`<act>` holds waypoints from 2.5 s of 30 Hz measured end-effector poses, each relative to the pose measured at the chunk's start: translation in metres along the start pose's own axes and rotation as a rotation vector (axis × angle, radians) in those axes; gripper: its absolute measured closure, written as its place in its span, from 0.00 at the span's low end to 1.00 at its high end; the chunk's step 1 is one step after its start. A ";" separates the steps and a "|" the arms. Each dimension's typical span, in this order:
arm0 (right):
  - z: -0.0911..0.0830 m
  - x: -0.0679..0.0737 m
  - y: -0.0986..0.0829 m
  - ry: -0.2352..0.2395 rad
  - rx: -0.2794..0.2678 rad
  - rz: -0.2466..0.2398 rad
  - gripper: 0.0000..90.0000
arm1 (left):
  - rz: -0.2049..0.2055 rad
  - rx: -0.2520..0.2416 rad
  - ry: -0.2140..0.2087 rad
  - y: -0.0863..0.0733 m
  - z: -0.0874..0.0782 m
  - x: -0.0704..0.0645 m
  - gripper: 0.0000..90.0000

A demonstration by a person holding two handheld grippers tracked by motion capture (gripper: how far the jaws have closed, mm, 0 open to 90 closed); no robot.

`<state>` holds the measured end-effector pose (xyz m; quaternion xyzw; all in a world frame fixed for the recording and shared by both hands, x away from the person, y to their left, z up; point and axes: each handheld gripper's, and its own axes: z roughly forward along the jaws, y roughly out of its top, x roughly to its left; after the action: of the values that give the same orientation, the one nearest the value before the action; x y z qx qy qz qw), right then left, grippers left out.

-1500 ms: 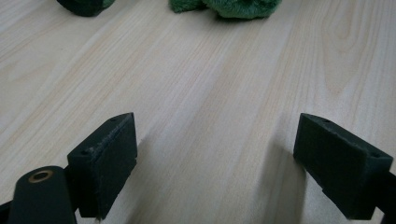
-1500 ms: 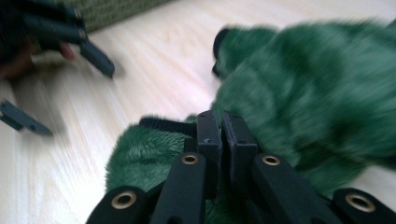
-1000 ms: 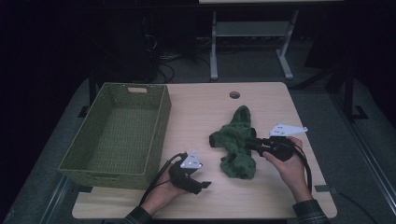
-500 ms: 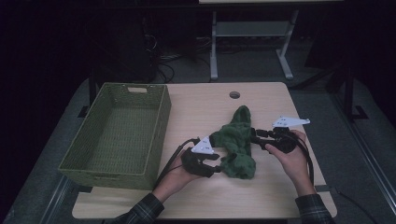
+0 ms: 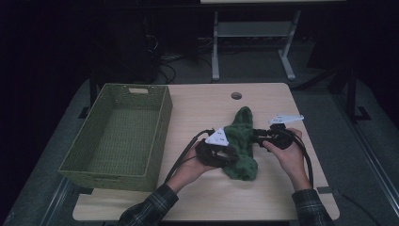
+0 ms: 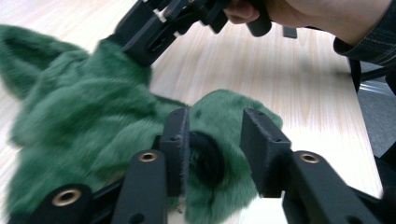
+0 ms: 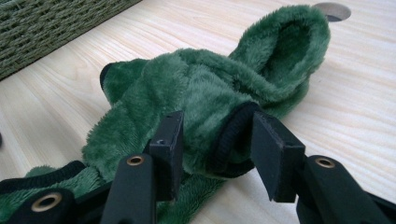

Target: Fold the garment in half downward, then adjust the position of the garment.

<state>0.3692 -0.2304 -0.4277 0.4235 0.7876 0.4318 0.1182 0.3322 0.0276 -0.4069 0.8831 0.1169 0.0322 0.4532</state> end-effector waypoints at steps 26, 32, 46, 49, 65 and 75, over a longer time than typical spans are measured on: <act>-0.012 -0.010 0.002 -0.068 -0.025 -0.001 0.93 | 0.033 0.158 -0.007 -0.020 0.048 0.002 0.90; -0.015 -0.016 -0.005 -0.072 0.006 0.013 0.93 | 0.024 0.162 -0.004 -0.020 0.049 0.000 0.91; -0.019 -0.030 -0.024 -0.050 0.037 0.054 0.81 | 0.016 0.182 -0.013 -0.018 0.052 0.002 0.91; -0.026 -0.030 -0.016 -0.051 0.007 0.045 0.77 | 0.009 0.183 -0.017 -0.019 0.052 0.003 0.92; 0.004 -0.046 0.052 -0.048 0.000 -0.012 0.69 | -0.007 0.185 -0.019 -0.019 0.053 0.004 0.92; 0.052 -0.083 0.066 -0.043 0.027 0.050 0.61 | -0.019 0.182 -0.020 -0.020 0.053 0.003 0.92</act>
<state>0.4864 -0.2459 -0.4222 0.4539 0.7797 0.4148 0.1184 0.3405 -0.0025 -0.4542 0.9197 0.1231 0.0084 0.3728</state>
